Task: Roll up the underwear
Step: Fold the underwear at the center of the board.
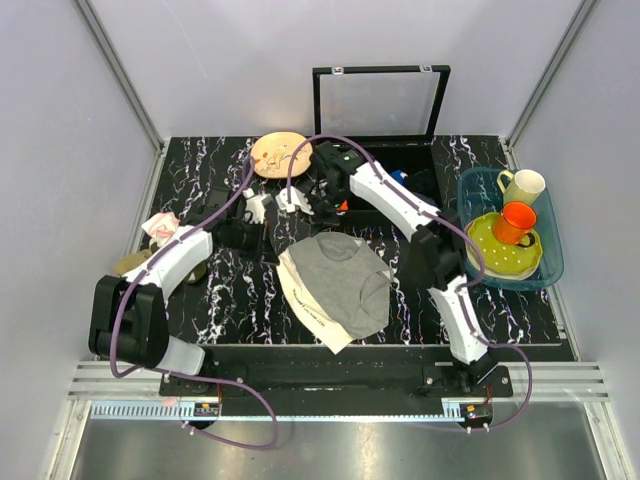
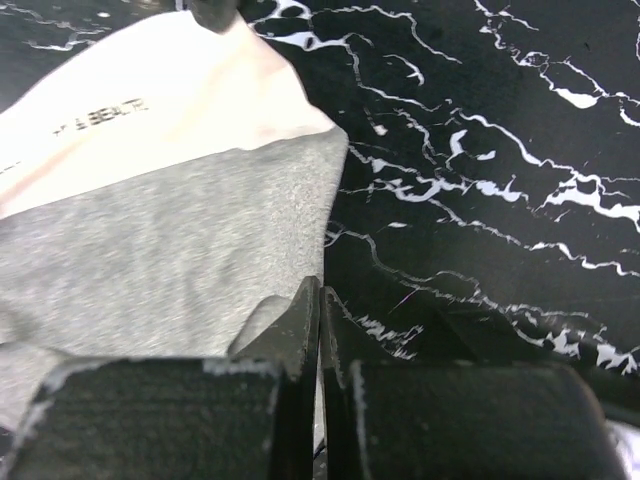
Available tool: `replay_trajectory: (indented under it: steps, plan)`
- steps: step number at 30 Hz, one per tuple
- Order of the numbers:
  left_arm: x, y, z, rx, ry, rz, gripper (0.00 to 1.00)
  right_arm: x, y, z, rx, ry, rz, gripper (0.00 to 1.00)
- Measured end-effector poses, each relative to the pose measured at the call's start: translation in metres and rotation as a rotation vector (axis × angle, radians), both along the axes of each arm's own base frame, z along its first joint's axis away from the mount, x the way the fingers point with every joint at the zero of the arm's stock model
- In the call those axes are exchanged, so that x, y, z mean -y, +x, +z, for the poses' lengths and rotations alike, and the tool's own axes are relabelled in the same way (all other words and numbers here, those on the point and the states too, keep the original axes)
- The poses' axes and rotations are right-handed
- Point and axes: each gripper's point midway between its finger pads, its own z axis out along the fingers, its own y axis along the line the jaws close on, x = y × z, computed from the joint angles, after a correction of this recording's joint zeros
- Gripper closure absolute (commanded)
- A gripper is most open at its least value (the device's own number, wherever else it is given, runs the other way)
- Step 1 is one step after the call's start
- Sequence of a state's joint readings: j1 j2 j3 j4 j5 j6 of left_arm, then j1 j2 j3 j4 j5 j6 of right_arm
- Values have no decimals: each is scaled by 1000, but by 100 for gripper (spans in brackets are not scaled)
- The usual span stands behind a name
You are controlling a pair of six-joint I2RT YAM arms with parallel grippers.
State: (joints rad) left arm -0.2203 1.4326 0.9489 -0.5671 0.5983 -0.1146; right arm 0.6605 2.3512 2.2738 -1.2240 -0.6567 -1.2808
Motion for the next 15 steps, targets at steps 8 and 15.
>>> replay_trajectory:
  steps: [8, 15]
  plan:
    - [25, -24, -3, -59, -8, -61, 100, 39, -48, 24, 4, 1, -17, 100]
    - [51, -58, -1, -90, -3, -143, 100, 76, -88, 5, -28, -38, -41, 100]
